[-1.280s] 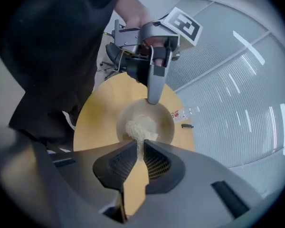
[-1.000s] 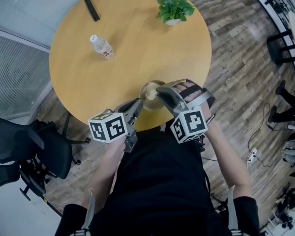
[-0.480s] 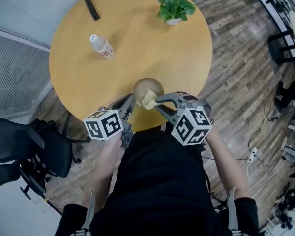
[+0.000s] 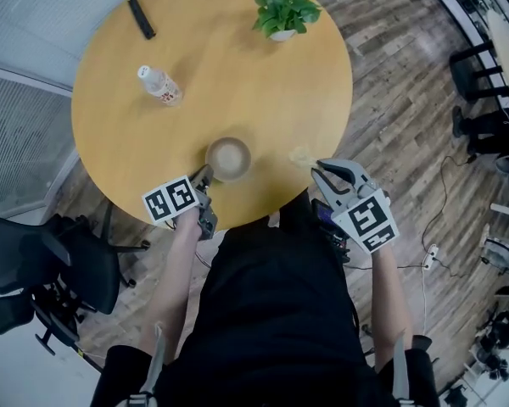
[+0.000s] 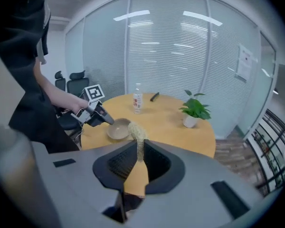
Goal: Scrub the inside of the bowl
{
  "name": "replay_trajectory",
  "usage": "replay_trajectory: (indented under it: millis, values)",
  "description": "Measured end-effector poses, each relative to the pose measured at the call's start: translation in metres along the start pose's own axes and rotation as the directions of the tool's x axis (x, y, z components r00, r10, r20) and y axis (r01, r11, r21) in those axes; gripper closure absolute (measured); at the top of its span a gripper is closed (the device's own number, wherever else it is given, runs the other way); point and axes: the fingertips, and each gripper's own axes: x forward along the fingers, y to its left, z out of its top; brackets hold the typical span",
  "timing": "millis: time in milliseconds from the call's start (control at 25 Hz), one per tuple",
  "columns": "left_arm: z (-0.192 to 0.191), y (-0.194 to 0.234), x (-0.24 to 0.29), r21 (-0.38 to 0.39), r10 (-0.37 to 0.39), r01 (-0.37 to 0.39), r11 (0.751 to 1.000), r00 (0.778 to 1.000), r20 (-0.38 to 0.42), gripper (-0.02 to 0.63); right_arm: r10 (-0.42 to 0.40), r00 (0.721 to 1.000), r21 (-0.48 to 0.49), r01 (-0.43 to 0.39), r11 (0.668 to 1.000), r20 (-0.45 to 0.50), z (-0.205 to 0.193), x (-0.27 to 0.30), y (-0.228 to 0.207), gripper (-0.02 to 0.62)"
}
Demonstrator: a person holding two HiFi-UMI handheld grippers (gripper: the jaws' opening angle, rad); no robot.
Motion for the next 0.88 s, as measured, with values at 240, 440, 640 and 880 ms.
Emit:
replay_trajectory:
  millis: [240,440,640,880]
  values:
    - [-0.007,0.019,0.001,-0.085,0.029,-0.029,0.996,1.000,0.002,0.588,-0.150,0.988,0.147,0.154,0.977,-0.037,-0.036,-0.050,-0.038,0.545]
    - [-0.011,0.026,0.003,-0.088,0.077,-0.075,0.993,0.997,0.017,0.584,-0.180,0.983,0.180,0.186,0.966,-0.045,-0.057,-0.065,-0.056,0.545]
    - [-0.021,0.037,-0.001,-0.099,0.159,-0.156,0.983,0.987,0.027,0.584,-0.121,0.993,0.148,0.119,0.982,-0.001,-0.045,-0.054,-0.063,0.546]
    - [-0.035,0.040,-0.010,-0.177,0.245,-0.228,0.958,0.966,0.083,0.580,-0.032,0.998,0.095,0.028,0.995,0.045,-0.032,-0.047,-0.085,0.545]
